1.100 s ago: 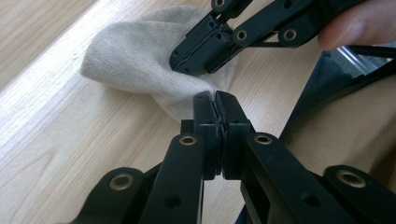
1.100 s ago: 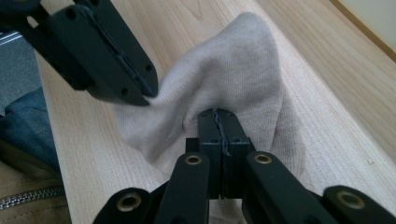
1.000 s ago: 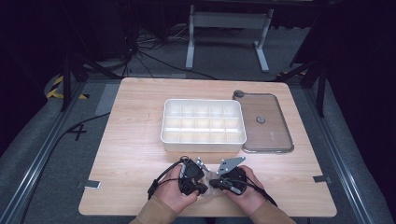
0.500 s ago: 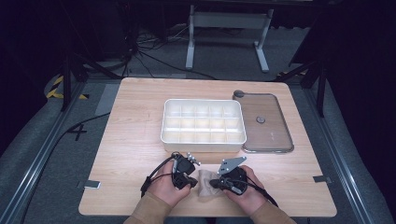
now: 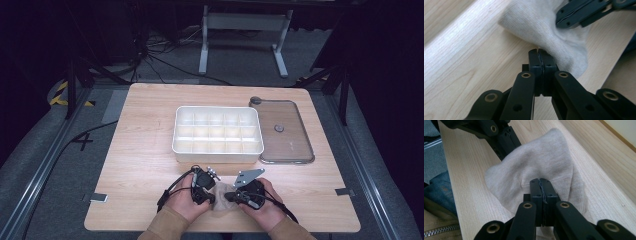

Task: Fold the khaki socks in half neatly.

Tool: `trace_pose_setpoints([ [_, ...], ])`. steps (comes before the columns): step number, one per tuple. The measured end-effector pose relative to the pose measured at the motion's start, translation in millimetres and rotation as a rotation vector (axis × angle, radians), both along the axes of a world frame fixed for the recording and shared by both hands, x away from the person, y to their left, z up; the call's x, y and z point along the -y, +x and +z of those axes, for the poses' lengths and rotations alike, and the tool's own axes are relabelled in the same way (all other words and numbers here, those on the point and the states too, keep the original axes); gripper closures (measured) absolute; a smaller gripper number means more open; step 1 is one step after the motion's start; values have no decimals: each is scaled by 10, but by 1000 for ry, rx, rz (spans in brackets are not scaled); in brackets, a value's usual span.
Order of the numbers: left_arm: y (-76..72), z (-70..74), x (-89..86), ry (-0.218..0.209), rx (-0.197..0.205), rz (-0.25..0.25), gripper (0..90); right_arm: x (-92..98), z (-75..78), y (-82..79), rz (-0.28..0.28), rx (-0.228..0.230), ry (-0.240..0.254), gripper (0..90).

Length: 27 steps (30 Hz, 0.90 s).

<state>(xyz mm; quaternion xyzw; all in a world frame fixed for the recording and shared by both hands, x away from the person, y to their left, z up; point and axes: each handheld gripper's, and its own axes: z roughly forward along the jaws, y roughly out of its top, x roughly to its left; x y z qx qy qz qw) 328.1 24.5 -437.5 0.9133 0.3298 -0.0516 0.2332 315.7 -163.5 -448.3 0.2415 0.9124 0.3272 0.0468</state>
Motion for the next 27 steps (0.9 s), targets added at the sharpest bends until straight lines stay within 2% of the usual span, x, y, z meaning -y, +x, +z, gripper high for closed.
trace_pose_setpoints([
  [2,-21,29,12,-9,12,-5,897,0,0,0,0,0,0,900],
  [4,-43,57,28,-33,45,-27,897,-3,1,-4,-2,1,-1,900],
  [7,-79,91,67,-40,70,-54,897,-12,3,-15,4,10,-6,899],
  [9,-94,104,77,-24,72,-58,897,-27,2,-29,10,8,-2,899],
  [20,-86,111,55,-36,60,-39,897,12,86,-33,17,26,4,900],
  [27,-78,123,37,-43,62,-34,897,203,259,-8,-21,55,19,900],
])
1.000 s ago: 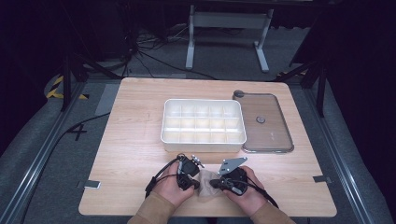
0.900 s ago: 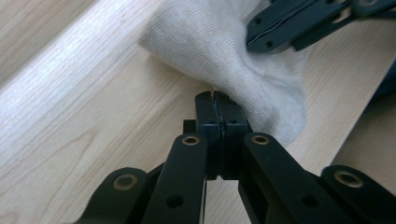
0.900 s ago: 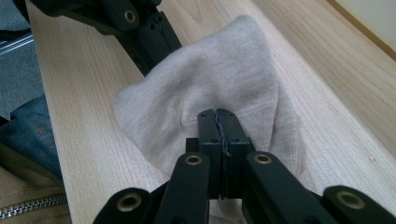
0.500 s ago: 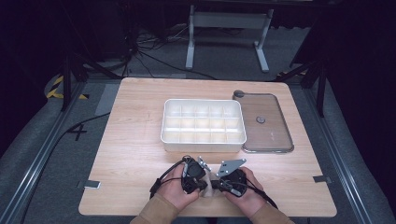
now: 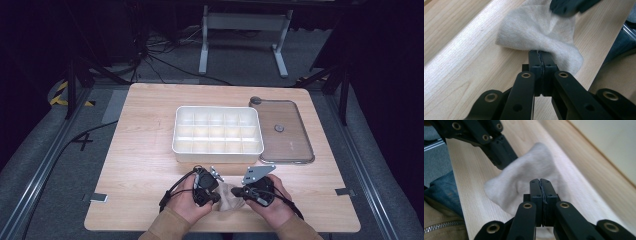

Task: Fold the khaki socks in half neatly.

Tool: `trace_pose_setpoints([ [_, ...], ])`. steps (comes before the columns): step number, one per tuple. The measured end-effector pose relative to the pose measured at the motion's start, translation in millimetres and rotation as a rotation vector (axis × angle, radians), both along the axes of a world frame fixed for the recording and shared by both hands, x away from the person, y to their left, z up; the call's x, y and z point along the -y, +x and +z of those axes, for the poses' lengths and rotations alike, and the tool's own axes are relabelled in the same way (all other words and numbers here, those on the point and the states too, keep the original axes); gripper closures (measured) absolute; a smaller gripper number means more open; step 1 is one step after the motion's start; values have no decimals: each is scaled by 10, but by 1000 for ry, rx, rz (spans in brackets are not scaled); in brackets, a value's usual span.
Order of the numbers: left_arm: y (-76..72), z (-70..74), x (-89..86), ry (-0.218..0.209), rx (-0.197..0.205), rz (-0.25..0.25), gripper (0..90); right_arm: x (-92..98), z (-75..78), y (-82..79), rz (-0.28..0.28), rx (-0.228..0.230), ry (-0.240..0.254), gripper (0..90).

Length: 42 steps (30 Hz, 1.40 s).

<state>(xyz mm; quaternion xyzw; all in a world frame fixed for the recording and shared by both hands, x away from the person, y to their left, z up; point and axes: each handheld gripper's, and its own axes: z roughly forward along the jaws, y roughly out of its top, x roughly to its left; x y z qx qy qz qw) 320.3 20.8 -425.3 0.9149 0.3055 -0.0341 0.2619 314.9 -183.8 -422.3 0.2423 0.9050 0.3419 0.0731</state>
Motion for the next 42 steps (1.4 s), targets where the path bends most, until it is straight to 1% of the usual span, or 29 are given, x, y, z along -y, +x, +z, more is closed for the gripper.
trace_pose_setpoints([
  [1,-2,4,-1,0,0,1,897,0,0,0,0,0,0,900],
  [2,-6,9,-2,2,-5,5,897,81,43,21,-17,-2,-6,899],
  [3,-6,9,-2,2,-5,5,897,81,43,21,-17,-2,-6,899],
  [4,-3,10,-4,-1,-3,4,897,147,68,43,-30,-9,-14,899],
  [5,-3,10,-4,-1,-3,4,897,147,68,43,-30,-9,-14,899],
  [6,-3,7,-4,-5,-2,5,897,203,86,60,-39,-23,-27,900],
  [8,-2,8,-5,-5,-2,4,897,221,91,67,-40,-26,-29,900],
  [11,-1,8,-4,-5,-3,4,897,280,84,90,-46,-55,-53,900],
  [14,1,4,-1,-7,-1,1,897,290,31,102,-45,-82,-84,900],
  [15,0,9,1,-2,-2,1,897,287,9,105,-44,-88,-99,900],
  [17,-2,9,3,-6,-5,3,897,273,-39,116,-39,-98,-123,900],
  [19,-1,13,6,-4,-3,0,897,260,-63,115,-37,-113,-135,900],
  [25,0,18,3,-4,-4,-1,897,229,-125,120,-19,-135,-177,900],
  [28,3,20,5,-8,5,-5,897,201,-151,114,-15,-142,-187,900],
  [30,-1,25,4,-10,5,1,897,177,-168,107,-2,-146,-189,900],
  [31,3,27,2,-16,11,0,896,164,-174,102,-2,-148,-192,900],
  [34,0,35,-1,-21,13,6,895,118,-184,81,7,-139,-189,900],
  [36,3,36,1,-30,22,1,895,95,-188,71,13,-139,-180,900],
  [42,-1,43,1,-31,29,11,890,38,-192,41,32,-141,-176,900],
])
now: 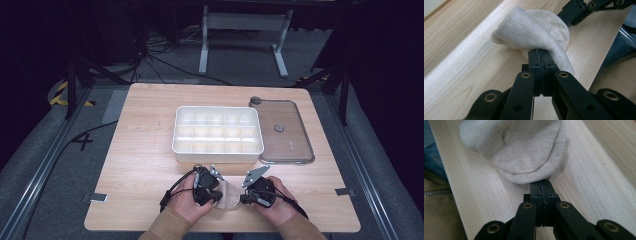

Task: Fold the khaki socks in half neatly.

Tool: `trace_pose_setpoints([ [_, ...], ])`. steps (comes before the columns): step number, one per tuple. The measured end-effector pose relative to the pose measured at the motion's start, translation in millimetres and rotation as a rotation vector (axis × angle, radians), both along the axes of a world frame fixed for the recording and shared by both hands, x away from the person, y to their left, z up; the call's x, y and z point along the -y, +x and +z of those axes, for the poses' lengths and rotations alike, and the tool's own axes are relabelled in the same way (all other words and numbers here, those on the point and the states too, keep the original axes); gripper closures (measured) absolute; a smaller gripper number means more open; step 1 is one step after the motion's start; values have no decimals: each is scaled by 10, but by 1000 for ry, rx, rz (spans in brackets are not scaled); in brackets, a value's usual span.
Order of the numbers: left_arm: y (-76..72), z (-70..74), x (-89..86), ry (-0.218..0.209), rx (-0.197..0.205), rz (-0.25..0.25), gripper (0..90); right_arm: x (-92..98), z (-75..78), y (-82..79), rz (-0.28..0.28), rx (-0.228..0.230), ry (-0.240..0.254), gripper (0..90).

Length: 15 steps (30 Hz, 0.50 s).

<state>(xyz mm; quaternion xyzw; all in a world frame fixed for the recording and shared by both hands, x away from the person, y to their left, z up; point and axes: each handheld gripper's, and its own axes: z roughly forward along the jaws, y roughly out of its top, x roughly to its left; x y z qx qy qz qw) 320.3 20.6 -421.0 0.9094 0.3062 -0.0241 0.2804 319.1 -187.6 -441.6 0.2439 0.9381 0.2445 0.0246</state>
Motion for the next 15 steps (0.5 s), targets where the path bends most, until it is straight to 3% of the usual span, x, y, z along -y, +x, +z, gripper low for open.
trace_pose_setpoints([
  [15,-44,8,137,-25,26,-32,885,-72,-7,-34,12,6,3,900],
])
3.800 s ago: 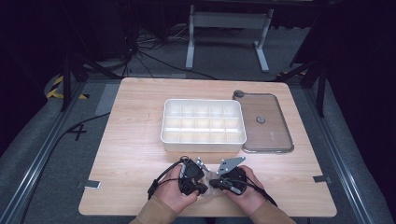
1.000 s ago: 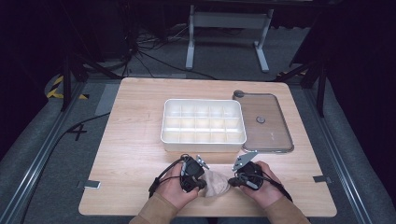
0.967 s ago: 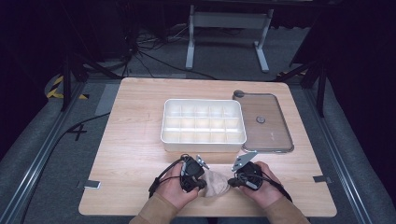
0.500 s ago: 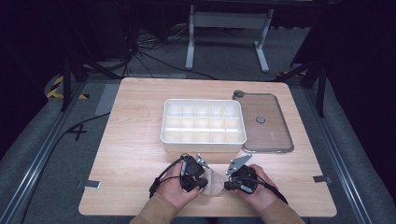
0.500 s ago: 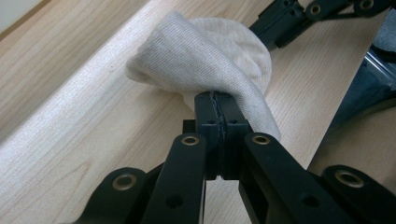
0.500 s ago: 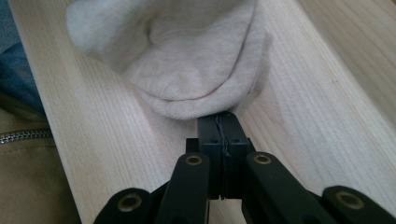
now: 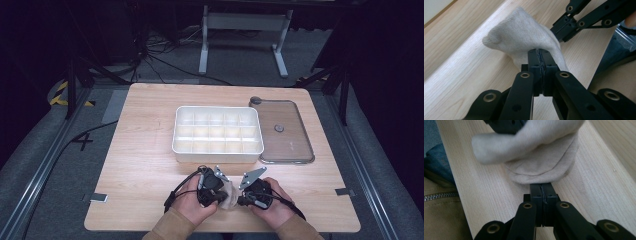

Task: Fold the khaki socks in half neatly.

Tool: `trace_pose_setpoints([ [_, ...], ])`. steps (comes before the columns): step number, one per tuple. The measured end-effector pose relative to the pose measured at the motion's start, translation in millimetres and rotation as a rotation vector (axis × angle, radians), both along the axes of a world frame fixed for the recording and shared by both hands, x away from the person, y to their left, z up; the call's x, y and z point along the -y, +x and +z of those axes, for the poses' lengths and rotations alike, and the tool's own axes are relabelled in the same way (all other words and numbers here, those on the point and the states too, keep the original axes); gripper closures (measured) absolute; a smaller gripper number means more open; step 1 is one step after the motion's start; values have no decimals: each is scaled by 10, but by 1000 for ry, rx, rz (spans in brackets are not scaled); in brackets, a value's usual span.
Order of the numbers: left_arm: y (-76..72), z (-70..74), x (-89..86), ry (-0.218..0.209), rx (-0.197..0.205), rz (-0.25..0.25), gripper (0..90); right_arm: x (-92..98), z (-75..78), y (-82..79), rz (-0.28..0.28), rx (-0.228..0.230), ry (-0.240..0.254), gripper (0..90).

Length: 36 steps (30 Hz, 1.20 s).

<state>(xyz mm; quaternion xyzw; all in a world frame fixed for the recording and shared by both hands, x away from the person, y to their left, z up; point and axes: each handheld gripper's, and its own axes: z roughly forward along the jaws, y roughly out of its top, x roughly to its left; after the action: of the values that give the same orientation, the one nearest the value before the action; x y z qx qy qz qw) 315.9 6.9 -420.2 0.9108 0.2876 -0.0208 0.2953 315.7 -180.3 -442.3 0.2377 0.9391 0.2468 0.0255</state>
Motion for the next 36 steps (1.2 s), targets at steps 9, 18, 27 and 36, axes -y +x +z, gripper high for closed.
trace_pose_setpoints([
  [9,-3,-105,106,7,-22,-13,882,3,0,-3,-2,-6,2,900],
  [18,-7,-104,103,11,-9,-9,883,115,218,-7,-32,55,74,900],
  [27,1,-113,103,-1,-13,-2,884,57,332,-29,-46,155,180,900],
  [36,-9,-112,104,-4,-14,5,884,-72,281,33,-52,158,243,900],
])
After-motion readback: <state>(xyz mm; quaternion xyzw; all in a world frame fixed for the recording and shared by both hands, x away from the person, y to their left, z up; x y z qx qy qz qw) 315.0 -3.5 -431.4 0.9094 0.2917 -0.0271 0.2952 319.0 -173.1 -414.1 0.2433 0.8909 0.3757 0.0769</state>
